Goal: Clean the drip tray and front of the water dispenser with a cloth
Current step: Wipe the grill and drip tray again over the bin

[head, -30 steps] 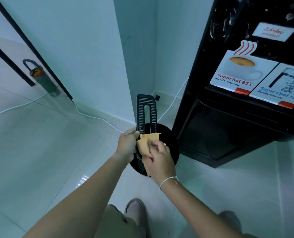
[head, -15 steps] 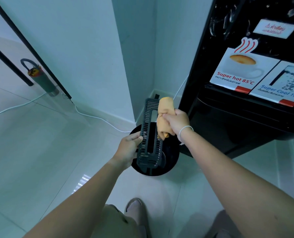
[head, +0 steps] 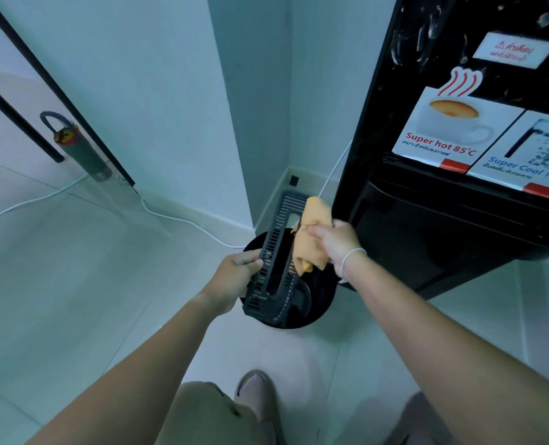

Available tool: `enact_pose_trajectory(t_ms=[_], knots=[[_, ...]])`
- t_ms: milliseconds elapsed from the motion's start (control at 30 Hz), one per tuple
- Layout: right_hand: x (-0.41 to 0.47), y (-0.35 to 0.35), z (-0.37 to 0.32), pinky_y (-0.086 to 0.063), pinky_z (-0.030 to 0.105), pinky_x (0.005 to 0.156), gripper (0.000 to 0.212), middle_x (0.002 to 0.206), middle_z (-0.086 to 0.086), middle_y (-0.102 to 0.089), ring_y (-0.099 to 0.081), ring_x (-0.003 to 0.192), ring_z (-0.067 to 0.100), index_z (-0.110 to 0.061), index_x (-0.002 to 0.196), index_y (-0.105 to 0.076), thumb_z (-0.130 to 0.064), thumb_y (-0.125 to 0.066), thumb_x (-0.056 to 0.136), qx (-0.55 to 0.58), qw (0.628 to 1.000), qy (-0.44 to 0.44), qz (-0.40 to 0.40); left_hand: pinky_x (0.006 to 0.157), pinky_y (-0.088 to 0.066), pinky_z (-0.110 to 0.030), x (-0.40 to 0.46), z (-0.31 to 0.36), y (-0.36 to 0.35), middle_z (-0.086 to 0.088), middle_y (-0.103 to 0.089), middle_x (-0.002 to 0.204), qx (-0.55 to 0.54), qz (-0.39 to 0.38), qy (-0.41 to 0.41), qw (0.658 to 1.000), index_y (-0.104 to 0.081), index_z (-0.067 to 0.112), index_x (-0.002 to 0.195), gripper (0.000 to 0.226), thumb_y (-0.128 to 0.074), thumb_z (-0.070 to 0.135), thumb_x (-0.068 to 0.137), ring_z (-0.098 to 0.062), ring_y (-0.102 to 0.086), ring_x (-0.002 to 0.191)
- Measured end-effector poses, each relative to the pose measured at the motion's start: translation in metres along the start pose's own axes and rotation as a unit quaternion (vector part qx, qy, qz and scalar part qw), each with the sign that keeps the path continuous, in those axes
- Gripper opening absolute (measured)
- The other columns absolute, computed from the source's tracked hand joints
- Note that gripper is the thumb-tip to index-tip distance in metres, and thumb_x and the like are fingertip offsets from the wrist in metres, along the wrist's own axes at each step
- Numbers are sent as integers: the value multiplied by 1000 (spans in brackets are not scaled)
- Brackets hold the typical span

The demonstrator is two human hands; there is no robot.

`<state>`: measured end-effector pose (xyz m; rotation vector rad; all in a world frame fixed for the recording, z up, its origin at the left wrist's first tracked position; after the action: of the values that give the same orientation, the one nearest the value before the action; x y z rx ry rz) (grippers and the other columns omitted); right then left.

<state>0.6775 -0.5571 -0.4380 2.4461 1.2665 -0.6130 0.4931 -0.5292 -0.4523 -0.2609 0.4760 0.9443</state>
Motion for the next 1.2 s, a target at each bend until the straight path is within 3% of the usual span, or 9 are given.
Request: enact_pose_trajectory(t_ms=[133,267,367,433,533,667,867,1033,1200], knots=[[20,18,-17,-43,28,68,18,96,10,-64,-58,82,24,-10,100,-62,-8,-55,83,-159,984,72,35,81,-56,-34,-2,-3,3,5,-74,89,73,-13,5,997,-72,28,102,40,-42,2,98,-15,-70,86],[16,14,-7,-41,31,69,23,109,10,-59,-54,95,33,-11,96,-65,-6,-49,79,-438,867,229,65,96,-49,-34,2,-1,-7,-5,-71,104,109,-4,-5,994,-69,19,112,37,-42,0,97,-25,-66,104],[3,3,16,-38,31,74,27,120,4,-54,-49,101,29,-15,105,-63,-9,-49,82,-533,798,280,45,109,-34,-31,8,2,-14,0,-65,111,154,5,-21,988,-69,16,115,35,-43,1,97,-18,-48,124],[-9,-6,32,-33,29,72,29,120,3,-53,-49,101,27,-19,110,-60,-12,-48,85,-564,770,297,12,107,-37,-33,11,2,-12,-2,-63,109,173,6,-27,985,-69,13,113,32,-43,2,97,-23,-50,120],[-10,-5,33,-36,29,71,34,124,2,-50,-50,105,27,-21,117,-58,-15,-48,85,-557,779,288,3,110,-36,-43,10,-1,-7,-8,-66,119,193,-5,-29,981,-69,15,113,32,-44,3,97,-32,-48,128],[6,6,8,-38,30,65,29,121,6,-52,-54,101,31,-15,107,-62,-9,-46,83,-483,847,211,69,113,-32,-46,7,-7,0,-5,-69,112,204,-22,-34,978,-69,18,115,35,-44,2,97,-29,-50,127],[-20,-20,26,-37,34,82,40,117,4,-54,-49,104,27,-19,116,-61,-6,-46,81,-533,786,314,-9,111,-31,-44,15,-1,-1,-8,-63,87,268,-12,-45,962,-65,-7,95,23,-44,4,95,-35,-46,123],[1,-9,10,-39,29,68,30,113,3,-52,-52,103,27,-18,106,-61,-6,-50,81,-557,795,240,23,111,-35,-41,7,-2,1,0,-70,96,263,-23,-57,963,-73,13,104,33,-44,0,95,-22,-59,114],[11,1,-7,-38,31,66,25,114,6,-51,-52,100,27,-12,100,-61,-12,-45,81,-563,801,202,39,98,-49,-37,4,1,0,-4,-72,100,246,-29,-54,967,-73,15,105,33,-44,1,96,-20,-67,98]])
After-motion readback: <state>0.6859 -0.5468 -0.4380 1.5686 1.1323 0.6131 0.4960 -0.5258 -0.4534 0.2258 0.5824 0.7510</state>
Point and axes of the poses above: each hand's wrist, its own x-axis towards the middle knuckle, its own y-axis out of the back of the hand, z = x × y, the point moved 1 cm from there along x, towards the middle knuckle
